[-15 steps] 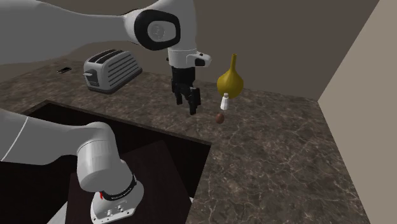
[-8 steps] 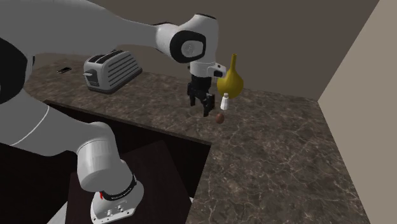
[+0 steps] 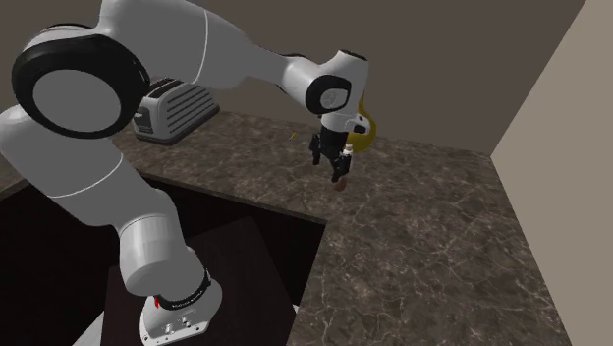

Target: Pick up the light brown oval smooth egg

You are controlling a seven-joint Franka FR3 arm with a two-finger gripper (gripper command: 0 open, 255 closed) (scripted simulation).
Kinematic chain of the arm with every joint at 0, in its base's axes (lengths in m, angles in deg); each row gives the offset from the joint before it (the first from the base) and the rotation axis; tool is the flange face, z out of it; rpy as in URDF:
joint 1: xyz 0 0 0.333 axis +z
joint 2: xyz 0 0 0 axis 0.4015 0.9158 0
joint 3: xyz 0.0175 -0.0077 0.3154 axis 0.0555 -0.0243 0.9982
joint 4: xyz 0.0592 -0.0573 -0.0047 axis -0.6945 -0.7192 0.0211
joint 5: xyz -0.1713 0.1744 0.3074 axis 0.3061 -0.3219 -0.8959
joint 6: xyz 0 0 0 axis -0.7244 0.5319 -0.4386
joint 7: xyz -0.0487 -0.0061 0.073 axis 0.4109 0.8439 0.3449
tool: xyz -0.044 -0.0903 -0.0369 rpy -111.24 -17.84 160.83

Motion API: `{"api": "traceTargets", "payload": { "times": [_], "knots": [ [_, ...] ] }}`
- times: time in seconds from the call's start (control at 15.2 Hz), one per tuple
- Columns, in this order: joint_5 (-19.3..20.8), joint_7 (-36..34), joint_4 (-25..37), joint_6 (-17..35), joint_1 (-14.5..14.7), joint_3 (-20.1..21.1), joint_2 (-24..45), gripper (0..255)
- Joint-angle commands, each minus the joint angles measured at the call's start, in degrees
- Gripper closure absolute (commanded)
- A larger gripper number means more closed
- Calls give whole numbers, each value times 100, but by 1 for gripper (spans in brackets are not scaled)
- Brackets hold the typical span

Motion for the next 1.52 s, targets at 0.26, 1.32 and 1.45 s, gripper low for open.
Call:
{"api": "traceTargets", "payload": {
  "times": [0.26,1.32,1.45],
  "knots": [
    [-378,111,918,310,39,24,1407,0],
    [-621,229,1441,846,59,84,2583,255],
    [-621,228,1444,846,59,84,2585,255]
  ]
}}
